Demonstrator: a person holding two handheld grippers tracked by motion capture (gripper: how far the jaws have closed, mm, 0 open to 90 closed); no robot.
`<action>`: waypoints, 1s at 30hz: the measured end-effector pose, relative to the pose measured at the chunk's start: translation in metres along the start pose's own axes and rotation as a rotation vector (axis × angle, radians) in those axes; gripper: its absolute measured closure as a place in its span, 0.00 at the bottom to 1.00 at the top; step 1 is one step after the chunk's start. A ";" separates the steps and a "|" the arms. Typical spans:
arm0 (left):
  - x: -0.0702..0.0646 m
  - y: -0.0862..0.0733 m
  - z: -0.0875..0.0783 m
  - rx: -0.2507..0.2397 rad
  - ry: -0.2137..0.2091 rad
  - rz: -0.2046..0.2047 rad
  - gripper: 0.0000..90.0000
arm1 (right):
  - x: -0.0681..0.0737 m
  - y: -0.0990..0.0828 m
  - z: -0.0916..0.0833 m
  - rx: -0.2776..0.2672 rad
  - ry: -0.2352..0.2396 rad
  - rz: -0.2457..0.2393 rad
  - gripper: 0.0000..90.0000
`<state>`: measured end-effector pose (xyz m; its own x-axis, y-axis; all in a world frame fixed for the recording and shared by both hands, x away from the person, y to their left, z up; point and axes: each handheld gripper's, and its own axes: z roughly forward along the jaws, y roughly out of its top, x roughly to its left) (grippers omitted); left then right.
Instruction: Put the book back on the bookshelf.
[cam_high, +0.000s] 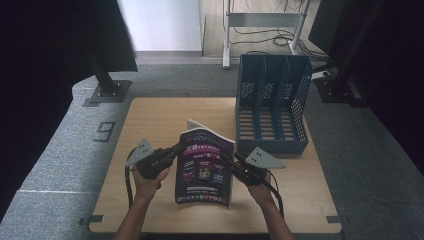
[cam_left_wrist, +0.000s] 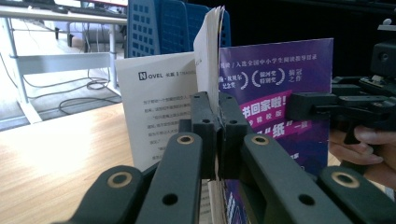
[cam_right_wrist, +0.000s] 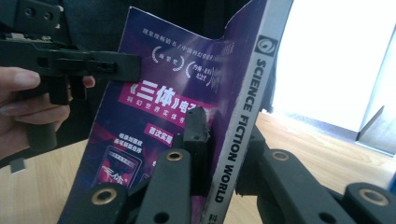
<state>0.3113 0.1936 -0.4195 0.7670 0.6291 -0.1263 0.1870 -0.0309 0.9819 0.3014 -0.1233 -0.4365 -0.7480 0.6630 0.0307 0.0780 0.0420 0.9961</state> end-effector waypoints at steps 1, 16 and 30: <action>0.000 0.000 0.000 -0.001 0.000 0.002 0.97 | 0.000 0.000 0.000 0.000 -0.004 -0.005 0.87; -0.003 0.001 -0.001 -0.009 -0.008 0.006 0.97 | 0.004 0.002 -0.006 -0.041 -0.014 -0.095 0.87; -0.004 -0.003 -0.003 0.013 -0.027 -0.001 0.97 | -0.001 -0.001 -0.011 -0.008 0.014 -0.048 0.86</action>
<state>0.3060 0.1934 -0.4211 0.7832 0.6079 -0.1310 0.1952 -0.0403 0.9799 0.2953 -0.1321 -0.4369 -0.7601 0.6496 -0.0162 0.0367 0.0678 0.9970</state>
